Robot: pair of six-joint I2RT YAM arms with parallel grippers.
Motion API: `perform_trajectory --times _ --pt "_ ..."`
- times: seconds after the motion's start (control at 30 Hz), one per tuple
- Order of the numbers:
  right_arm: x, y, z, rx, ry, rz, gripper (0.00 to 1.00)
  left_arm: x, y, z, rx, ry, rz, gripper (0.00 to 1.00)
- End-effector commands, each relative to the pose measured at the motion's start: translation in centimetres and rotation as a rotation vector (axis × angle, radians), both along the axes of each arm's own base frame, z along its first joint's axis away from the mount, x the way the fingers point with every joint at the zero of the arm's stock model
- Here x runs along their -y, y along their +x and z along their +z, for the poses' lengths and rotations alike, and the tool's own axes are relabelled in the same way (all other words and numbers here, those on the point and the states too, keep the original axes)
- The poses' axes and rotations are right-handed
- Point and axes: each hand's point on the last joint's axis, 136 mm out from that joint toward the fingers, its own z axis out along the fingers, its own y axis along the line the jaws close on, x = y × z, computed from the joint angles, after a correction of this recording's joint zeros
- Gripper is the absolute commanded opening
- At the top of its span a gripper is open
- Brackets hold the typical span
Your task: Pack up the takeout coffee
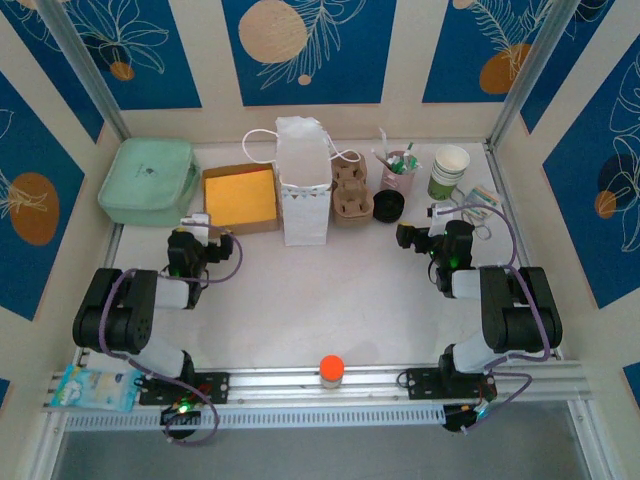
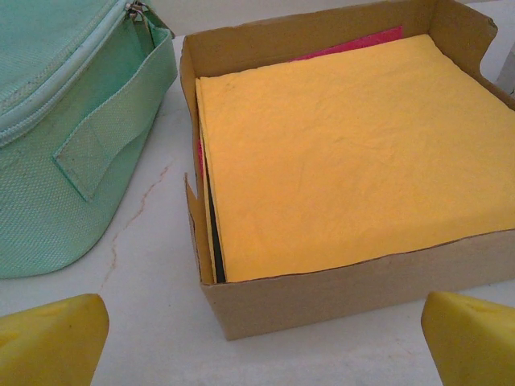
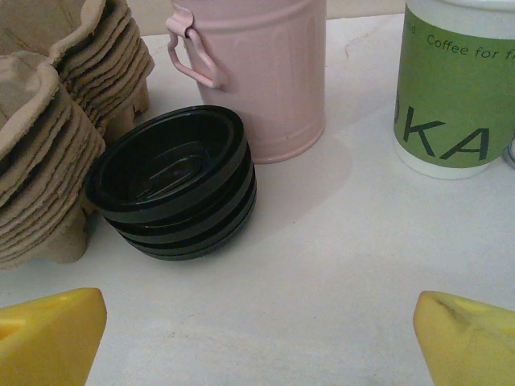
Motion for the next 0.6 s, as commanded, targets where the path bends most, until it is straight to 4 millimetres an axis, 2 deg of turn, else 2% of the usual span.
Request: perform_trajectory --times 0.0,0.2,0.3,0.4,0.5,0.57 --pt "-0.4 0.7 0.8 0.026 0.012 0.009 0.99 0.5 0.8 1.2 0.044 0.000 -0.025 1.00" --pt "-0.3 0.7 0.8 0.024 0.019 0.011 0.99 0.5 0.9 1.1 0.039 0.001 -0.021 1.00" --pt "1.0 0.8 2.0 0.019 -0.022 -0.100 0.99 0.3 0.8 1.3 0.048 0.007 -0.007 1.00" --pt "0.4 0.4 4.7 -0.043 -0.020 -0.087 0.99 -0.3 0.2 3.6 0.081 0.043 0.054 1.00" --pt "-0.8 -0.6 7.8 -0.003 -0.042 -0.049 0.99 -0.6 -0.6 6.7 0.099 0.075 0.109 1.00" --pt "-1.2 -1.6 10.2 0.009 0.001 -0.051 0.99 -0.7 -1.0 9.1 0.130 0.045 0.151 1.00"
